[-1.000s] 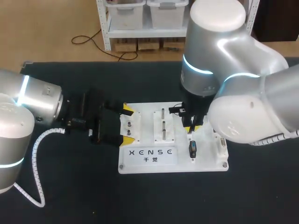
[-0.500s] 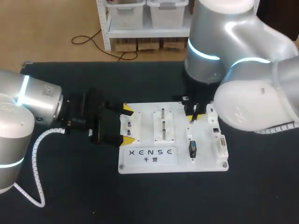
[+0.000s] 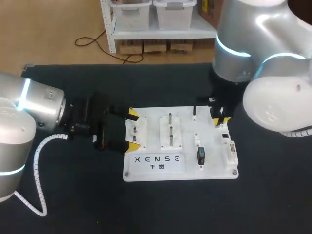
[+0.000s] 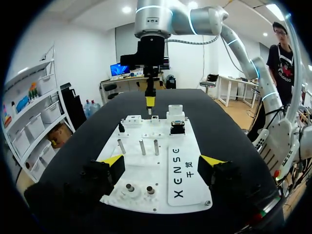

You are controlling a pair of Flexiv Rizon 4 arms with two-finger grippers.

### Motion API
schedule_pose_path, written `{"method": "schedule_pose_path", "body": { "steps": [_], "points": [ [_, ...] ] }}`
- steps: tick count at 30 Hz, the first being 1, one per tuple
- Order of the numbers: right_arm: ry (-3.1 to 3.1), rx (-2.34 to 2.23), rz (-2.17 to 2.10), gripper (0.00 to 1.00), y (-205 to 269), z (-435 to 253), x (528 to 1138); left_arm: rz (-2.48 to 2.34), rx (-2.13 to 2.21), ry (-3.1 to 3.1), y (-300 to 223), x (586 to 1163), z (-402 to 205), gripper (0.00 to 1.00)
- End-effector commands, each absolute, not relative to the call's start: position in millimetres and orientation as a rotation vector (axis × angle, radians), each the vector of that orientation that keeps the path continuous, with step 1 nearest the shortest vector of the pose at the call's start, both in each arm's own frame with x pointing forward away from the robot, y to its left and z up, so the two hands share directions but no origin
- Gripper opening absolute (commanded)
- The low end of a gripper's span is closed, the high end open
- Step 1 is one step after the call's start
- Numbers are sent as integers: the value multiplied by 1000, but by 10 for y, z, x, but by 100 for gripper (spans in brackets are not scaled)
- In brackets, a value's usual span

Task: Insert the Ethernet cable into its matching sockets.

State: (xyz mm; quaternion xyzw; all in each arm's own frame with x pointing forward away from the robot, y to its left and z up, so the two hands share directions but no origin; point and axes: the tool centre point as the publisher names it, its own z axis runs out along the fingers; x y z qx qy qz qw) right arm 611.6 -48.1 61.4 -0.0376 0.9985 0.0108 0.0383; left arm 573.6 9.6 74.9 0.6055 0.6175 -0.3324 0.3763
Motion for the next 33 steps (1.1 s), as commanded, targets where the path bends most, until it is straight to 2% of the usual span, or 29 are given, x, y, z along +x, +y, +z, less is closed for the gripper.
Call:
{"method": "schedule_pose_path", "body": {
  "steps": [1,33],
  "points": [
    [3064,-114,40,0,-521,535,6098,-848,1542,1572,103,5723,729,100],
    [3083,-60,48,0,-674,381,6044,-848,1542,1572,103,5723,729,100]
  ]
}}
